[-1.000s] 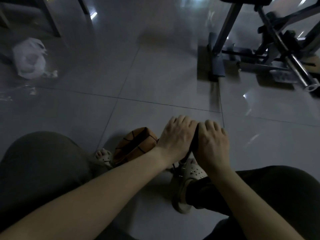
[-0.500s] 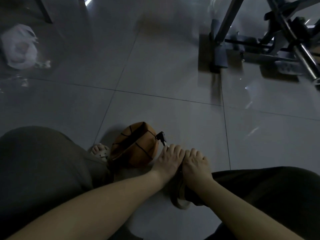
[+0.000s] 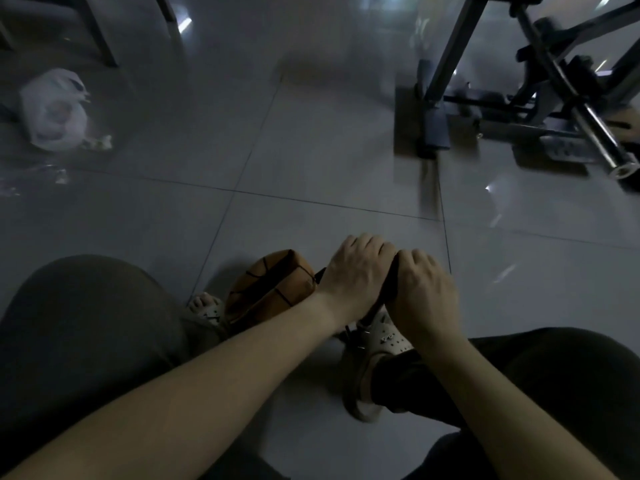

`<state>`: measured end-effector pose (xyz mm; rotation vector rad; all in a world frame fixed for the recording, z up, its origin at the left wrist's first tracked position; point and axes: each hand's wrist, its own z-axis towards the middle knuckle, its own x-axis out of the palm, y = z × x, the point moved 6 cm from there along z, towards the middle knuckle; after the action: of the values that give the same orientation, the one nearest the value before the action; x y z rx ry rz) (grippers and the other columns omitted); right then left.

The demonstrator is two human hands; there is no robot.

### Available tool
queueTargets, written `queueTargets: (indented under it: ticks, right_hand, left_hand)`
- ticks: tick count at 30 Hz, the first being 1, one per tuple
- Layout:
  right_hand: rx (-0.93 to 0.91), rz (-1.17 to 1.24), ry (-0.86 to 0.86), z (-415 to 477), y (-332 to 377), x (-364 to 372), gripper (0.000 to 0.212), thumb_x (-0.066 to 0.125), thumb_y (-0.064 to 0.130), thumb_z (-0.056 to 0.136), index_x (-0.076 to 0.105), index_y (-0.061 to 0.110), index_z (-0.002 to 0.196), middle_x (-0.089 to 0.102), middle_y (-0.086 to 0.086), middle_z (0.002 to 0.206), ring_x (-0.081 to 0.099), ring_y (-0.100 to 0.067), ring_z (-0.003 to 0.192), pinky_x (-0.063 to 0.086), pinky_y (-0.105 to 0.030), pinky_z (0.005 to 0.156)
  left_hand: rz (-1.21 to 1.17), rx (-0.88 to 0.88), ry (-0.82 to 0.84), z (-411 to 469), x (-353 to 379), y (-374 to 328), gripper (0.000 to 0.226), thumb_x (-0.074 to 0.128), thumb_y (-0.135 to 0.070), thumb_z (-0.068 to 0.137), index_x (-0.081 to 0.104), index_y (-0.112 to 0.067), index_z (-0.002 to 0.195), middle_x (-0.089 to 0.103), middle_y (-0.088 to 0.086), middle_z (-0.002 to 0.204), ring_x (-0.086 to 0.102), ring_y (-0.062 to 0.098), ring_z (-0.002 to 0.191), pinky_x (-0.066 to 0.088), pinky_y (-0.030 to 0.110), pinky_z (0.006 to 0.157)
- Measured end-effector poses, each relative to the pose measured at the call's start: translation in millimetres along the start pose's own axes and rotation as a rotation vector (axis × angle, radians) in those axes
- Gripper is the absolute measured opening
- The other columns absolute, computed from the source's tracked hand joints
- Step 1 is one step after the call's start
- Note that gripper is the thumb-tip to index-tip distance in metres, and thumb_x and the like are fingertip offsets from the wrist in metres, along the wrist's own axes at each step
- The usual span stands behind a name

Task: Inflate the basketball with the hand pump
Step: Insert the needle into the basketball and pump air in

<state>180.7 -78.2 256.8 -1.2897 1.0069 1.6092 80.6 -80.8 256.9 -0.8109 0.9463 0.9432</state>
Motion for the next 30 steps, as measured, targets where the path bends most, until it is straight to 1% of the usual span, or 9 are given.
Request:
queueTargets:
  ticks: [4, 10, 13, 15, 18, 21, 24, 26, 30]
  right_hand:
    - [-0.047, -0.067, 0.153, -26.9, 21.8, 37.1, 0.016, 0.051, 0.023, 0.09, 0.054, 0.015, 0.103, 0.053, -0.006, 0.092, 0.046, -0.019, 0.076, 0.044, -0.032, 0.067]
    - [-0.065, -0.102, 0.438, -41.8, 19.0, 90.8, 0.024, 0.039, 0.026, 0.099, 0.046, 0.015, 0.119, 0.048, -0.008, 0.112, 0.048, -0.023, 0.097, 0.045, -0.035, 0.087]
    - [-0.067, -0.144, 0.526, -45.7, 11.2, 111.4, 0.027, 0.038, 0.027, 0.098, 0.046, 0.015, 0.121, 0.049, -0.009, 0.114, 0.049, -0.025, 0.099, 0.045, -0.037, 0.088]
    - [-0.059, -0.16, 0.561, -37.6, 0.3, 115.1, 0.032, 0.041, 0.029, 0.097, 0.046, 0.014, 0.125, 0.048, -0.009, 0.116, 0.049, -0.024, 0.101, 0.046, -0.036, 0.089]
    - [-0.078, -0.083, 0.64, -31.4, -0.9, 105.9, 0.036, 0.046, 0.028, 0.098, 0.042, 0.014, 0.132, 0.048, -0.009, 0.127, 0.048, -0.025, 0.112, 0.044, -0.033, 0.093]
    - [0.0, 0.053, 0.507, -22.8, 4.2, 71.8, 0.03, 0.052, 0.026, 0.096, 0.045, 0.018, 0.125, 0.052, -0.005, 0.123, 0.052, -0.021, 0.108, 0.044, -0.029, 0.083]
    - [0.009, 0.095, 0.156, -2.0, 0.3, 16.9, 0.024, 0.059, 0.024, 0.09, 0.051, 0.019, 0.111, 0.055, -0.001, 0.104, 0.053, -0.019, 0.09, 0.043, -0.028, 0.073]
    - [-0.049, 0.052, -0.031, 7.6, -2.6, -13.1, 0.016, 0.051, 0.026, 0.086, 0.051, 0.019, 0.101, 0.053, 0.0, 0.092, 0.049, -0.018, 0.078, 0.043, -0.031, 0.065]
    - [-0.079, -0.021, 0.133, -7.3, 13.5, 6.5, 0.015, 0.045, 0.025, 0.09, 0.05, 0.016, 0.101, 0.053, -0.006, 0.095, 0.05, -0.024, 0.081, 0.034, -0.032, 0.064]
  left_hand:
    - [0.062, -0.066, 0.119, -45.9, 39.6, 3.0, 0.006, 0.053, -0.022, 0.092, 0.05, -0.02, 0.097, 0.052, 0.003, 0.093, 0.044, 0.021, 0.083, 0.041, 0.035, 0.077]
    - [0.096, -0.069, 0.277, -72.8, 86.0, 3.6, 0.024, 0.069, -0.023, 0.079, 0.05, -0.02, 0.092, 0.051, 0.003, 0.087, 0.046, 0.02, 0.078, 0.043, 0.034, 0.069]
    - [0.095, -0.074, 0.325, -75.7, 101.2, -2.9, 0.01, 0.053, -0.021, 0.082, 0.056, -0.02, 0.092, 0.055, 0.003, 0.087, 0.047, 0.02, 0.077, 0.047, 0.033, 0.07]
    - [0.077, -0.109, 0.409, -64.7, 103.3, -4.7, 0.025, 0.035, -0.017, 0.089, 0.056, -0.018, 0.101, 0.056, 0.006, 0.096, 0.049, 0.022, 0.085, 0.045, 0.034, 0.074]
    - [0.07, -0.084, 0.475, -53.6, 100.1, -4.7, 0.026, 0.032, -0.015, 0.1, 0.049, -0.013, 0.119, 0.048, 0.011, 0.116, 0.046, 0.027, 0.105, 0.041, 0.038, 0.09]
    - [0.018, -0.063, 0.453, -39.7, 76.3, 3.0, 0.02, 0.043, -0.016, 0.098, 0.046, -0.015, 0.117, 0.046, 0.009, 0.119, 0.043, 0.025, 0.106, 0.039, 0.038, 0.095]
    - [-0.046, -0.041, 0.298, -2.2, 19.8, 5.0, 0.016, 0.051, -0.017, 0.091, 0.051, -0.015, 0.107, 0.049, 0.007, 0.11, 0.046, 0.024, 0.097, 0.038, 0.035, 0.086]
    - [-0.079, -0.04, 0.213, 21.2, -9.2, 4.3, 0.011, 0.05, -0.018, 0.089, 0.051, -0.016, 0.1, 0.049, 0.005, 0.102, 0.043, 0.021, 0.088, 0.033, 0.032, 0.078]
    - [-0.15, -0.042, 0.283, -3.8, 8.1, 9.3, 0.013, 0.05, -0.014, 0.085, 0.051, -0.014, 0.098, 0.052, 0.006, 0.1, 0.046, 0.023, 0.087, 0.034, 0.032, 0.074]
